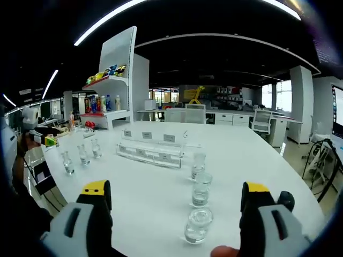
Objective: Identify the label on the chemical reagent bottle, grasp the chemical reagent bottle, and place it in the designated position on the reagent rack
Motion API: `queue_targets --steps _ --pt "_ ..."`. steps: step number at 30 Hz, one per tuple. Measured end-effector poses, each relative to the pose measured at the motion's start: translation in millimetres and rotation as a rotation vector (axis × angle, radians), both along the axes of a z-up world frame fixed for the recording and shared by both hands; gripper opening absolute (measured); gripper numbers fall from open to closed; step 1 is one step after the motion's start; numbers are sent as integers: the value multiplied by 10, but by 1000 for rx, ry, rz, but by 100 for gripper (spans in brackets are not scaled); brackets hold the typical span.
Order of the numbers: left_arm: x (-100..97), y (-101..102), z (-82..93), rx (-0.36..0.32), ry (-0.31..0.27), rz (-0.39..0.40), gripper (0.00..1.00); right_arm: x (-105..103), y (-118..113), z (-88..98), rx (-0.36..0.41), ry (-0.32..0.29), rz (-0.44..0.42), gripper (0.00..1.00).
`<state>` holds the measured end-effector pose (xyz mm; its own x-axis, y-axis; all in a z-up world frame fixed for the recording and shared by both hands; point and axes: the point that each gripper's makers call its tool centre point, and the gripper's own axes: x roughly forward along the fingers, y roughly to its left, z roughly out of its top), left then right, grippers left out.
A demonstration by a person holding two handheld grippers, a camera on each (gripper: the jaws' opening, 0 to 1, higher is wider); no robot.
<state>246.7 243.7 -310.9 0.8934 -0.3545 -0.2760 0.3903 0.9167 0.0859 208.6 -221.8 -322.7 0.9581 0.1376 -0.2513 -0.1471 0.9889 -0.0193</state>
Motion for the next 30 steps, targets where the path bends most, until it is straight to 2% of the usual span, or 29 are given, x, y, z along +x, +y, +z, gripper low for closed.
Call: queue_targets --steps 5,10,15,30 --pt "73 -4 -16 2 10 7 94 112 71 7 -3 9 32 97" --pt "78 -49 -5 10 10 -3 94 165 42 23 10 -4 26 97" --pt "69 -74 -28 9 9 -8 94 166 45 -33 -9 18 34 97" --pt "124 -119 -24 16 11 -32 94 191 39 -119 -2 30 21 96"
